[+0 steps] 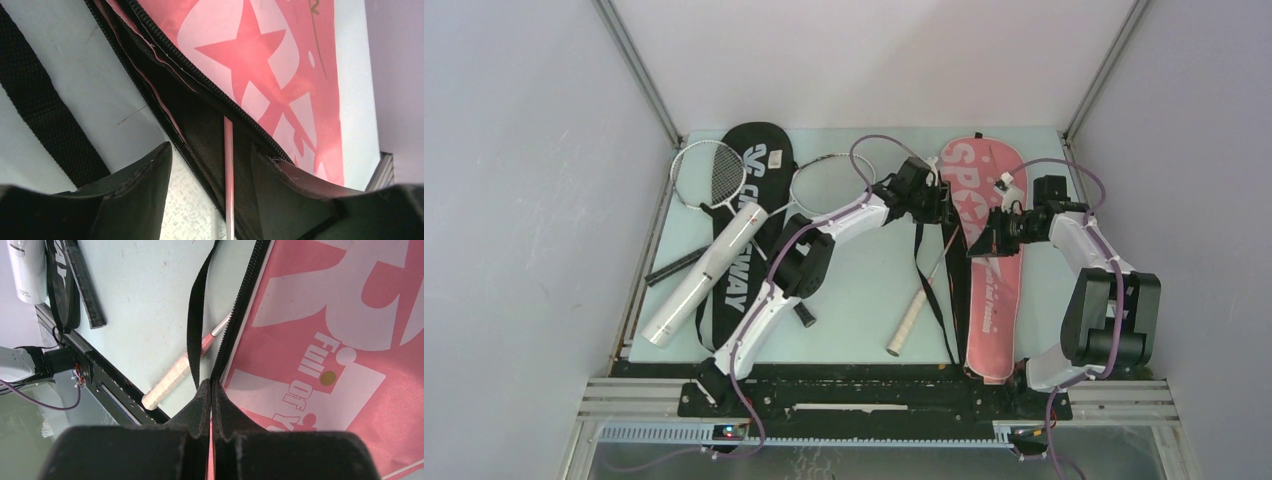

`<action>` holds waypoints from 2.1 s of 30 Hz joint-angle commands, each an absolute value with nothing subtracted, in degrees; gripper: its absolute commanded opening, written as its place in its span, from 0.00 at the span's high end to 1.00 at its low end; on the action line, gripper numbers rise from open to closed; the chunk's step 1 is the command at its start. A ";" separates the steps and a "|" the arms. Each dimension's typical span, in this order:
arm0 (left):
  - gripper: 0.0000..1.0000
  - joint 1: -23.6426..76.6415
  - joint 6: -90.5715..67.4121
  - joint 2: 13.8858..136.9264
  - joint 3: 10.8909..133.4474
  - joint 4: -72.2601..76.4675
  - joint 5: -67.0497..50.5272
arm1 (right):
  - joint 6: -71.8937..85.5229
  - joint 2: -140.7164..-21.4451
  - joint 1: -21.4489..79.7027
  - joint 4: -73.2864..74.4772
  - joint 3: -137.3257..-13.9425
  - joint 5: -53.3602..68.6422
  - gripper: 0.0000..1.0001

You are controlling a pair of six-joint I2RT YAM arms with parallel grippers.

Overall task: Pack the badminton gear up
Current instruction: Adjust the racket bag at the center of the board.

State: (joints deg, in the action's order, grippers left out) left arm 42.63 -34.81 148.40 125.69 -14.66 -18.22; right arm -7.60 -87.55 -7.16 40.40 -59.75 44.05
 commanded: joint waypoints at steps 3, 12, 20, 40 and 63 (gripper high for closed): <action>0.44 43.45 -39.39 151.52 129.87 -12.75 -19.64 | -7.57 -87.63 -7.82 38.07 -62.31 45.87 1.00; 0.70 44.30 -41.71 154.73 133.20 -10.21 -23.39 | -7.28 -87.89 -7.91 37.94 -62.31 45.97 1.00; 1.00 43.99 -40.53 155.50 135.89 -8.65 -26.13 | -7.28 -87.39 -8.30 38.09 -62.31 45.81 1.00; 1.00 38.62 -36.27 135.75 112.93 -9.30 -29.72 | -7.48 -89.39 5.26 36.49 -70.17 15.86 0.80; 1.00 33.24 -39.97 121.44 89.54 -4.28 -29.85 | -11.71 -101.27 24.34 27.75 -70.36 1.94 0.33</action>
State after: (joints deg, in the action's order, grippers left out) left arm 35.16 -38.30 126.93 93.49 -6.46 -29.17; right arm -10.41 -99.18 22.44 31.07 -69.93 8.58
